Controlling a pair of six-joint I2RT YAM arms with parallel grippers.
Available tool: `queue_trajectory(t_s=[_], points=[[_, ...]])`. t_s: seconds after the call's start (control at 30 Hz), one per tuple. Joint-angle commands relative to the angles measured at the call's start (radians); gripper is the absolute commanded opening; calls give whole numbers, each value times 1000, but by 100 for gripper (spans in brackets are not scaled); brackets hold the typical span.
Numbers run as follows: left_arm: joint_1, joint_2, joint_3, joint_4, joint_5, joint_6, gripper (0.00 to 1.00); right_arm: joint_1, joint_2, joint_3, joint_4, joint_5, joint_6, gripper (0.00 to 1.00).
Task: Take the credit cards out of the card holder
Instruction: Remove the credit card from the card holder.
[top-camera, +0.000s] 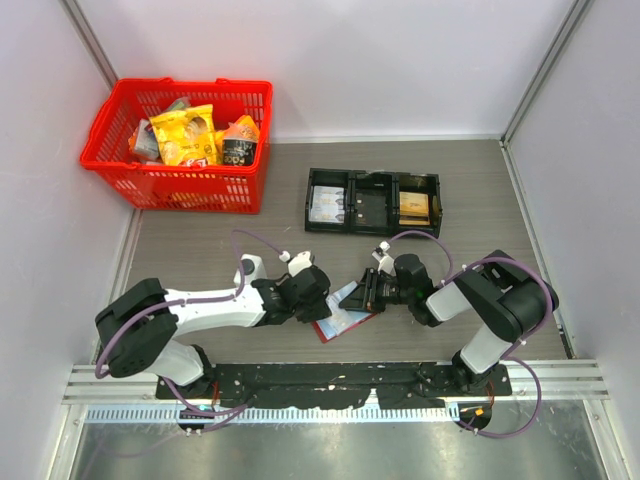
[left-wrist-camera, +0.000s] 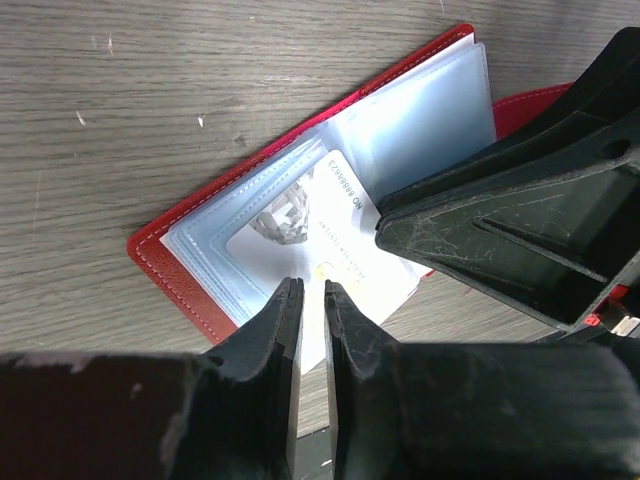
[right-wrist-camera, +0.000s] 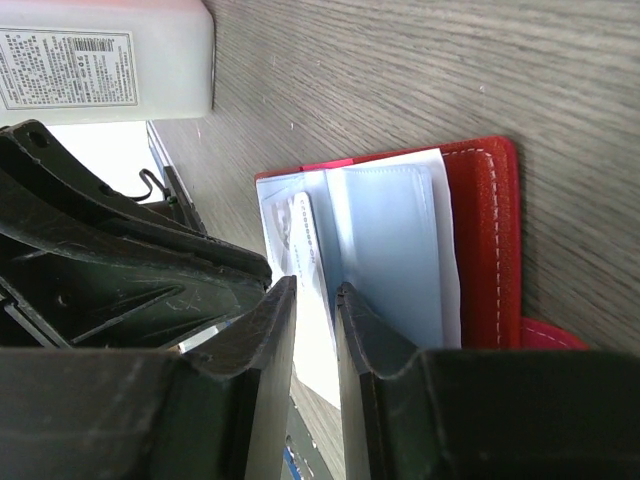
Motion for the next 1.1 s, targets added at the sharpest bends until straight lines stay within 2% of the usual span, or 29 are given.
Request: queue_trajectory(t_s=[0.0,0.43,1.07], points=[[2,-34,36,-32,-25,26,18,0,-6,-6,50,-17,-4,27],[2,39,42,-61,-2,33,18,-1,-12,-9,69,-29,-3,27],[-2,-14,59,-116,-26,55,21,0,-16,-10,87,-40,2,27]])
